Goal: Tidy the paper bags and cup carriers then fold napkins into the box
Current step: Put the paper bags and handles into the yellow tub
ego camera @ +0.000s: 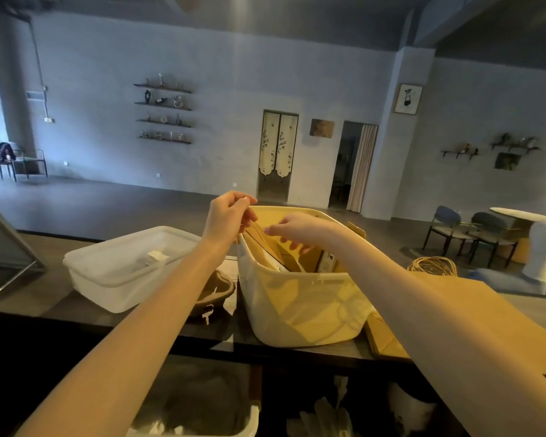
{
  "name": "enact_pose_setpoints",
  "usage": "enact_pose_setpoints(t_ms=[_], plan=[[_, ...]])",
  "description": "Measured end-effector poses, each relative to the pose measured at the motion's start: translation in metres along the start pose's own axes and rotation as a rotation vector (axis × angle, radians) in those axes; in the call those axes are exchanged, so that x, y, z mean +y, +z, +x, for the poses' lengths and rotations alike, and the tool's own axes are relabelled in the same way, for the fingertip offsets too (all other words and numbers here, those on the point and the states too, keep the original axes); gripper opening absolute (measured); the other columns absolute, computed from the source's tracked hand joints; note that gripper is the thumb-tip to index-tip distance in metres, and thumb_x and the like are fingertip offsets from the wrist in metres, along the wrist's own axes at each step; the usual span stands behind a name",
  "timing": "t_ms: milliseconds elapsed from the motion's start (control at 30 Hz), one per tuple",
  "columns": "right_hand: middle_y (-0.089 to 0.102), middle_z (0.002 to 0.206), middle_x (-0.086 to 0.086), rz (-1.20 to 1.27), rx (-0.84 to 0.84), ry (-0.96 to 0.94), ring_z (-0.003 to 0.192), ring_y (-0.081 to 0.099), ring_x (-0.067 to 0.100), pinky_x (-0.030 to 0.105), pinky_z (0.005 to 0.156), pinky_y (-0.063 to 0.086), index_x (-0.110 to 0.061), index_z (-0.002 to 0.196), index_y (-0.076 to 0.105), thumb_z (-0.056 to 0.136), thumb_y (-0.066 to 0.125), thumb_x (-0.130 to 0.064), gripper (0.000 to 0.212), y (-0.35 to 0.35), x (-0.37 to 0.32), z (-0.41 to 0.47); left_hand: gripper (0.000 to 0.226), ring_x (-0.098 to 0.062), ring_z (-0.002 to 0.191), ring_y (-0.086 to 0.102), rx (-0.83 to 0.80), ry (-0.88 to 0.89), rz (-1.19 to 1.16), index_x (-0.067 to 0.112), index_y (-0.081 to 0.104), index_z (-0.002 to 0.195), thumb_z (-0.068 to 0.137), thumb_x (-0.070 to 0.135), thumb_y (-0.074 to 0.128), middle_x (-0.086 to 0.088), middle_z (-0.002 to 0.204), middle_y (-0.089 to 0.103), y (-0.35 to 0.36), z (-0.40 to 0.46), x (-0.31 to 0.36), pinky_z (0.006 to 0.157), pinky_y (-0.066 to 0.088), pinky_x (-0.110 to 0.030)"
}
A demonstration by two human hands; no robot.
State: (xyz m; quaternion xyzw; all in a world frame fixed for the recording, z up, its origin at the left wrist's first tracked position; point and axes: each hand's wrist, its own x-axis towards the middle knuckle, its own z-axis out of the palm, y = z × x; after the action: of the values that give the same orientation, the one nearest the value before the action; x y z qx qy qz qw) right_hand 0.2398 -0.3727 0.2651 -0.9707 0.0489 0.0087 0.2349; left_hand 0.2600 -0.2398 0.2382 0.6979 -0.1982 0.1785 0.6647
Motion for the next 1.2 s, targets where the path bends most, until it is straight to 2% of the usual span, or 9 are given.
enact_pose_setpoints(t_ms=[167, 400, 533, 633, 733, 867, 967, 1067, 1200], plan=[[0.047, 0.137, 0.008, 0.034, -0.102, 0.002, 0.122, 0.049, 0.027, 0.039, 0.097, 0.048, -0.015, 0.137, 0.041, 0.090, 0.056, -0.044, 0.057, 0.005, -0.009, -0.007, 0.018, -0.010, 0.061, 0.052, -0.008, -0.071, 0.041, 0.009, 0.057, 0.095, 0.099, 0.016, 0.042, 0.000, 0.071, 0.057, -0.014, -0.005, 0.001, 0.057, 0.047, -0.016], [0.017, 0.156, 0.005, -0.089, -0.420, -0.121, 0.139, 0.027, 0.030, 0.040, 0.100, 0.043, -0.035, 0.149, 0.003, 0.090, 0.062, -0.017, 0.085, 0.007, -0.008, -0.026, 0.018, -0.010, 0.067, 0.054, -0.068, -0.121, 0.085, 0.012, 0.057, 0.095, 0.099, 0.019, 0.041, 0.002, 0.075, 0.057, -0.013, -0.012, 0.000, 0.059, 0.047, -0.014], [0.018, 0.156, 0.003, -0.236, -0.334, -0.233, 0.139, 0.029, 0.028, 0.038, 0.103, 0.041, -0.038, 0.147, -0.010, 0.090, 0.063, -0.018, 0.095, 0.022, -0.009, -0.023, 0.017, -0.010, 0.068, 0.054, -0.073, -0.115, 0.093, 0.013, 0.057, 0.096, 0.099, 0.019, 0.041, 0.004, 0.076, 0.055, -0.013, -0.012, 0.001, 0.060, 0.047, -0.014], [0.036, 0.147, 0.004, -0.258, -0.196, -0.308, 0.127, 0.044, 0.025, 0.035, 0.100, 0.046, -0.038, 0.149, 0.003, 0.092, 0.058, -0.024, 0.080, 0.025, -0.010, -0.022, 0.017, -0.011, 0.067, 0.054, -0.054, -0.124, 0.111, 0.011, 0.057, 0.098, 0.099, 0.019, 0.042, 0.004, 0.076, 0.055, -0.015, -0.010, 0.000, 0.059, 0.047, -0.013], [0.053, 0.116, 0.006, -0.391, -0.011, -0.350, 0.093, 0.056, 0.018, 0.027, 0.081, 0.055, -0.027, 0.144, 0.026, 0.094, 0.056, -0.018, 0.059, 0.024, -0.017, -0.027, 0.016, -0.011, 0.068, 0.054, -0.023, -0.141, 0.122, 0.009, 0.056, 0.099, 0.098, 0.019, 0.043, 0.003, 0.076, 0.053, -0.015, -0.010, -0.002, 0.059, 0.047, -0.013], [0.052, 0.097, 0.003, -0.419, 0.191, -0.306, 0.075, 0.059, 0.014, 0.023, 0.063, 0.055, -0.017, 0.143, 0.022, 0.095, 0.053, -0.013, 0.057, 0.014, -0.017, -0.036, 0.021, -0.012, 0.071, 0.055, -0.028, -0.177, 0.121, 0.008, 0.056, 0.107, 0.098, 0.023, 0.045, -0.002, 0.085, 0.056, -0.015, -0.009, -0.002, 0.064, 0.048, -0.016], [0.057, 0.105, 0.009, -0.266, 0.258, -0.238, 0.083, 0.062, 0.017, 0.025, 0.069, 0.055, -0.009, 0.144, 0.026, 0.097, 0.048, -0.011, 0.051, -0.005, -0.007, -0.042, 0.023, -0.012, 0.072, 0.056, -0.093, -0.233, 0.122, 0.007, 0.054, 0.112, 0.098, 0.022, 0.045, -0.001, 0.082, 0.056, -0.012, -0.010, 0.000, 0.063, 0.049, -0.018], [0.049, 0.135, 0.013, -0.024, 0.337, -0.265, 0.117, 0.054, 0.025, 0.026, 0.086, 0.049, -0.012, 0.148, 0.021, 0.098, 0.045, -0.010, 0.056, -0.020, 0.002, -0.050, 0.024, -0.012, 0.073, 0.054, -0.127, -0.262, 0.139, 0.007, 0.052, 0.116, 0.099, 0.021, 0.042, -0.004, 0.089, 0.055, -0.007, -0.013, 0.001, 0.062, 0.047, -0.018], [0.048, 0.137, 0.007, -0.006, 0.362, -0.375, 0.118, 0.051, 0.020, 0.017, 0.076, 0.046, -0.015, 0.149, 0.021, 0.098, 0.046, -0.011, 0.057, -0.024, -0.006, -0.061, 0.028, -0.017, 0.078, 0.055, -0.041, -0.329, 0.040, 0.006, 0.051, 0.120, 0.100, 0.022, 0.038, -0.008, 0.097, 0.054, -0.006, -0.011, 0.001, 0.066, 0.049, -0.024]])
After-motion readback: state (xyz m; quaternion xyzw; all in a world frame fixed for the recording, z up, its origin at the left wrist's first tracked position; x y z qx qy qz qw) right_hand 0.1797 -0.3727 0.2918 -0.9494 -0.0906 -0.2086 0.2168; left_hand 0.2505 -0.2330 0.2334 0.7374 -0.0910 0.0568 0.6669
